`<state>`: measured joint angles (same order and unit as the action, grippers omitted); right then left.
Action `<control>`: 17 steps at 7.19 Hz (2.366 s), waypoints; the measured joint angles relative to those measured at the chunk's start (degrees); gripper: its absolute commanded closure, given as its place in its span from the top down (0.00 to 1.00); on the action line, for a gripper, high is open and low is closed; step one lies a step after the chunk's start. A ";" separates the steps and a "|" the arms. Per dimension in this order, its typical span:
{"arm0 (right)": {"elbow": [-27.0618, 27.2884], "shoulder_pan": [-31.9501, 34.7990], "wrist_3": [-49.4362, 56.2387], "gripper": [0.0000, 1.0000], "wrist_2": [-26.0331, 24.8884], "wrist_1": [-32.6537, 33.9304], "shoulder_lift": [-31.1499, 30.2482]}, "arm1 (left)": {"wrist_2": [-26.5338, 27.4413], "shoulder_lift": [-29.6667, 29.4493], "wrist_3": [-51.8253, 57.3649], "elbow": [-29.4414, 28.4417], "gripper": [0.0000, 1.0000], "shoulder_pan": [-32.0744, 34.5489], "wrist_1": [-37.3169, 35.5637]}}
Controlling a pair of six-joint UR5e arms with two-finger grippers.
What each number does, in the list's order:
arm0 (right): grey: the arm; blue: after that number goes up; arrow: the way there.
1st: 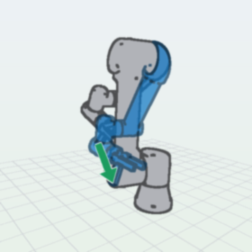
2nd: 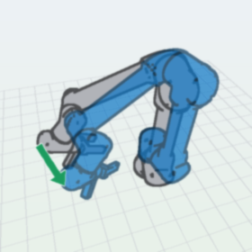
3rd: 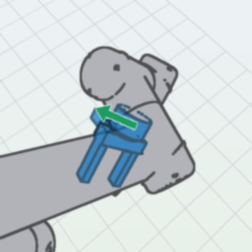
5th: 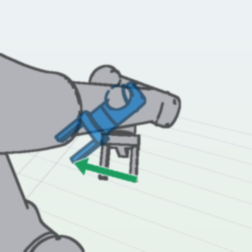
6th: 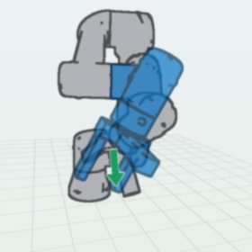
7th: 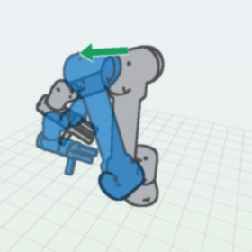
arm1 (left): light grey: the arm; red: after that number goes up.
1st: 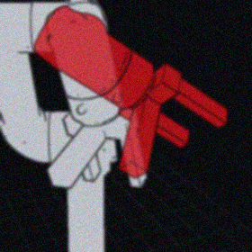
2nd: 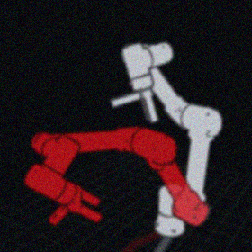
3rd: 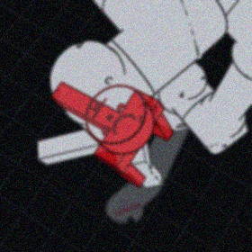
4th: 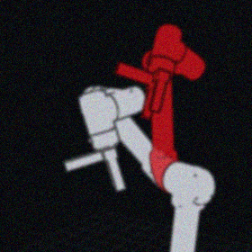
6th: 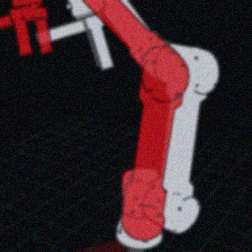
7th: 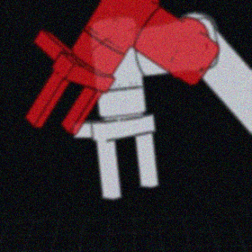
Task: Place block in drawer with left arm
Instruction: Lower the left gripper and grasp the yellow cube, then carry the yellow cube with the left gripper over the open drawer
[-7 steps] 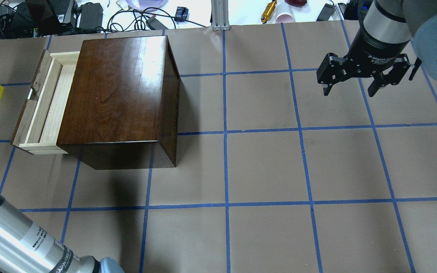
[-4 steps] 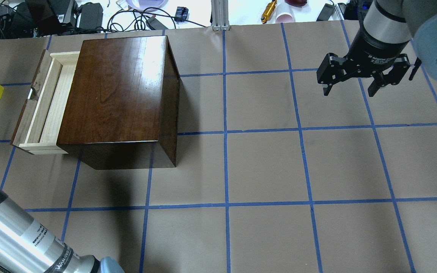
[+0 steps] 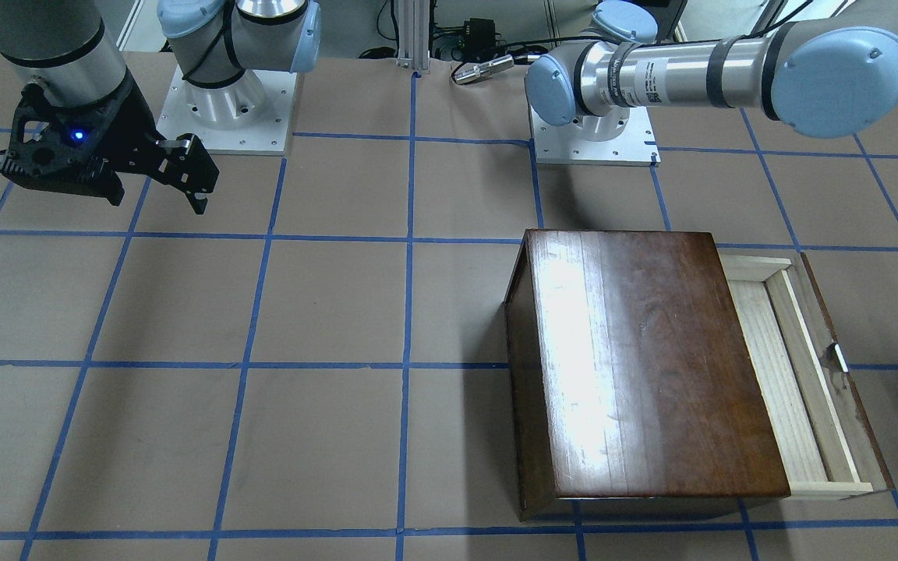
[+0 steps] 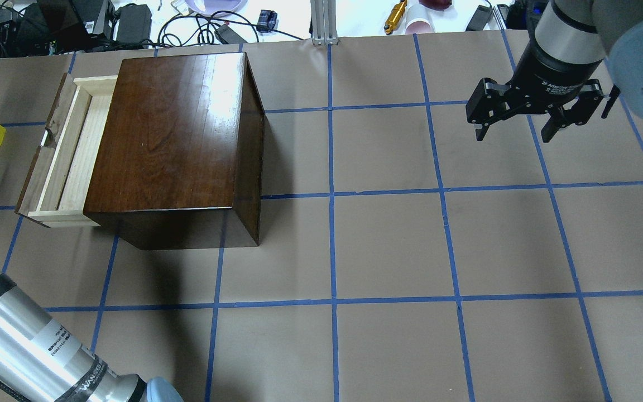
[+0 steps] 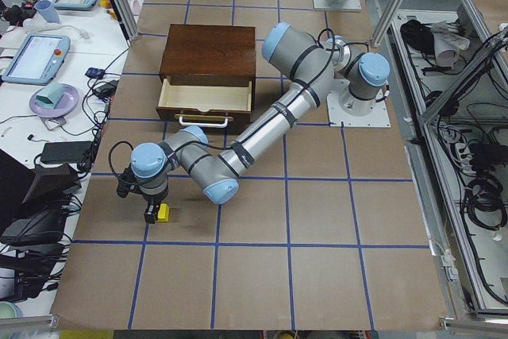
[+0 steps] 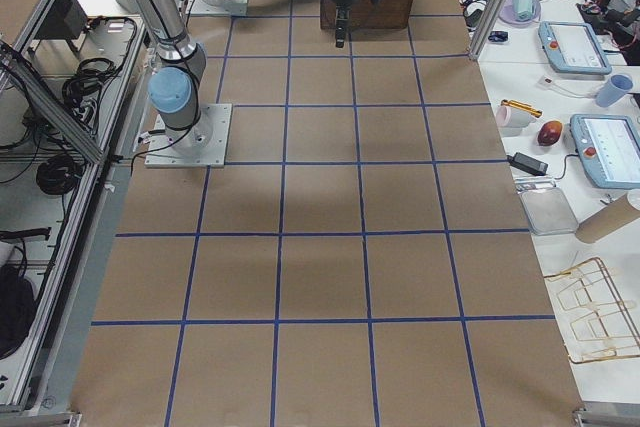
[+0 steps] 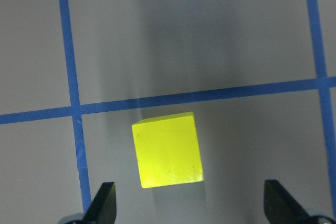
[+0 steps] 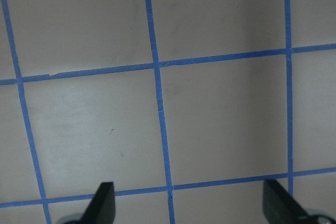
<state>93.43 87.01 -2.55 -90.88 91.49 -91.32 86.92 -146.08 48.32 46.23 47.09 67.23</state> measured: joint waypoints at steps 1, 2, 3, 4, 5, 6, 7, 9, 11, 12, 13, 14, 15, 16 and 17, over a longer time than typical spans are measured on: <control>0.01 0.00 0.00 1.00 0.00 0.00 0.00 | 0.00 -1.09 -0.07 -0.58 1.00 -0.04 -0.88; 0.03 0.00 0.00 1.00 0.00 0.00 0.00 | 0.00 -1.92 -0.19 -0.83 1.00 -0.06 -1.42; 0.04 0.00 0.00 1.00 0.00 0.00 0.00 | 0.00 -2.59 -0.27 -0.94 1.00 -0.07 -1.66; 0.04 -0.01 0.00 1.00 0.00 0.00 0.00 | -0.02 -3.11 -0.33 -1.01 0.96 -0.07 -1.99; 0.03 -0.03 0.00 1.00 0.00 0.00 0.00 | -0.06 -3.57 -0.38 -1.03 0.51 -0.07 -2.50; 0.01 -0.02 0.00 1.00 0.00 0.00 0.00 | -0.08 -3.86 -0.39 -1.05 0.03 -0.07 -2.84; 0.00 -0.01 0.00 1.00 0.00 0.00 0.00 | -0.11 -3.98 -0.33 -1.04 0.00 -0.07 -3.00; 0.03 0.00 0.00 1.00 0.00 0.00 0.00 | -0.20 -3.77 -0.02 -0.97 0.00 -0.07 -3.00; 0.02 0.00 0.00 1.00 0.00 0.00 0.00 | -0.37 -2.02 0.40 -0.96 0.00 -0.03 -1.46; 0.00 0.00 0.00 1.00 0.00 0.00 0.00 | -0.70 0.16 0.37 -0.93 0.00 0.23 1.94; 0.00 0.00 0.00 1.00 0.00 0.00 0.00 | -0.82 3.24 0.21 -0.83 0.00 0.83 6.41; 0.00 0.00 0.00 1.00 0.00 0.00 0.00 | -0.76 6.51 0.04 -0.68 0.00 1.66 10.46; 0.00 0.00 0.00 1.00 0.00 0.00 0.00 | -0.56 9.84 -0.15 -0.49 0.00 2.62 13.60; 0.01 -0.01 0.00 1.00 0.00 0.00 0.00 | -0.45 12.93 -0.92 -0.30 0.00 3.50 16.80; 0.05 -0.03 0.00 1.00 0.00 0.00 0.00 | -0.48 15.77 -2.80 -0.19 0.00 4.43 20.74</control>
<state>93.48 86.98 -2.55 -90.88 91.49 -91.32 86.44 -130.31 45.51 46.04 51.52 87.98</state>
